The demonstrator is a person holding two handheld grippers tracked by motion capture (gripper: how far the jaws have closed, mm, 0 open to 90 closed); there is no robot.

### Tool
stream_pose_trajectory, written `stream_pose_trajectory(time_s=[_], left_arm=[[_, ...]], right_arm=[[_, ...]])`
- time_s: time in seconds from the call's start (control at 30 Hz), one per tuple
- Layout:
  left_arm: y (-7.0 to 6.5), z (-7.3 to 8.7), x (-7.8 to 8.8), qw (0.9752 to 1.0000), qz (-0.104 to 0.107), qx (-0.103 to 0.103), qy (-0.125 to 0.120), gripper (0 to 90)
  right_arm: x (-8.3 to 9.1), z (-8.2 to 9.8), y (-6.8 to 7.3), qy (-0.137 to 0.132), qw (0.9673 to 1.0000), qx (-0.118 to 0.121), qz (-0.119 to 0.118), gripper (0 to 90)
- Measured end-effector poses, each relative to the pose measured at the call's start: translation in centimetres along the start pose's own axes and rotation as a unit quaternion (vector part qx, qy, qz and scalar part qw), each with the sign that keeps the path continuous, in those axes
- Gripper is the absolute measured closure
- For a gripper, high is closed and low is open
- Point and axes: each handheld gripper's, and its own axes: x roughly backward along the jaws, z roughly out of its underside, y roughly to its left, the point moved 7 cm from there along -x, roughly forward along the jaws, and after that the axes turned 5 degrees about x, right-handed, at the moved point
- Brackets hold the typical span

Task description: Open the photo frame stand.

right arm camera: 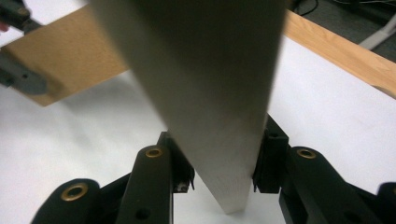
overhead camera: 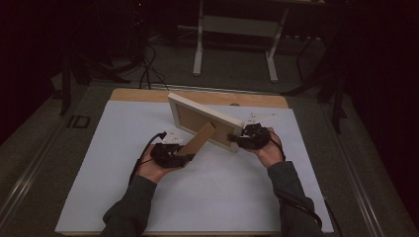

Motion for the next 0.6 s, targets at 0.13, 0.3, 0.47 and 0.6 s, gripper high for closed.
stream_pose_trajectory(time_s=[0.13, 0.3, 0.47, 0.6], left_arm=[[-0.1, 0.0, 0.1, 1.0, 0.003, 0.0, -0.001, 58.9], [-0.2, 0.0, 0.2, 1.0, 0.006, -0.002, -0.002, 58.9], [-0.2, 0.0, 0.3, 1.0, 0.002, -0.003, -0.005, 59.9], [-0.2, 0.0, 0.3, 1.0, 0.0, -0.005, -0.002, 60.1]], right_arm=[[0.0, 0.0, 0.4, 0.001, 0.9999, 0.011, 0.002, 65.3], [0.1, 0.1, 0.8, 0.005, 0.9998, 0.016, 0.004, 65.0], [0.1, 0.2, 1.5, 0.008, 0.9995, 0.029, 0.006, 64.2], [0.1, 0.3, 1.7, 0.007, 0.9995, 0.031, 0.007, 63.8]])
